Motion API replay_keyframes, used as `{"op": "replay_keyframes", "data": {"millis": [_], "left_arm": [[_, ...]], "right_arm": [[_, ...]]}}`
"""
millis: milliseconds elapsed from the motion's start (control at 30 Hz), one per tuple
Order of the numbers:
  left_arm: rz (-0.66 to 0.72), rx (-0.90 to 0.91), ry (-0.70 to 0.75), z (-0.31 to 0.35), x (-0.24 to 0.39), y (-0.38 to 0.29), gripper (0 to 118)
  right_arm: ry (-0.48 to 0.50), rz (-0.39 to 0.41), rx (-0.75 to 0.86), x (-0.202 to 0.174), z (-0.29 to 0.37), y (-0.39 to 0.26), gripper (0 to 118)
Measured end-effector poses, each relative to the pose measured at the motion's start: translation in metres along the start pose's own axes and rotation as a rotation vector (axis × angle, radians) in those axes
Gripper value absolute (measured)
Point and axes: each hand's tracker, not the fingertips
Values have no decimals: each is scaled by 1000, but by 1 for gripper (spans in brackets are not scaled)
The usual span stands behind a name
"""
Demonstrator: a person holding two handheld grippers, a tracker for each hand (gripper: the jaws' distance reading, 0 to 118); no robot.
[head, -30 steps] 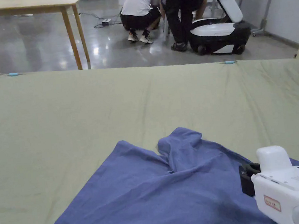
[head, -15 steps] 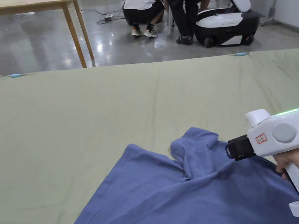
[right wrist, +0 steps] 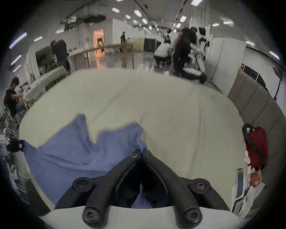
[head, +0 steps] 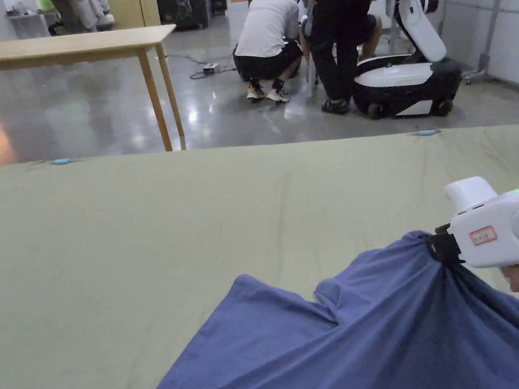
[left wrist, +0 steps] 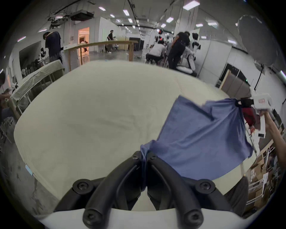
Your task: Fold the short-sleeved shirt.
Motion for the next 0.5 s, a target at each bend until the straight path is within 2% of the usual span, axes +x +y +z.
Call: {"op": "replay_keyframes", "data": {"millis": [33, 100, 167, 300, 500], "left_arm": [[-3, 24, -11, 7, 3, 10, 2], [-34, 82, -10, 23, 14, 37, 2], [-43, 140, -15, 37, 25, 65, 2], [-75, 248, 15, 61, 50, 128, 2], [-145, 318, 80, 85, 93, 217, 2]], "right_arm": [[1, 15, 37, -1, 22, 13, 2], [-73, 77, 156, -2, 74, 30, 2], [-74, 74, 218, 1, 119, 48, 2], [-140, 66, 319, 10, 191, 70, 2], [-223, -50, 472, 41, 272, 95, 2]]}}
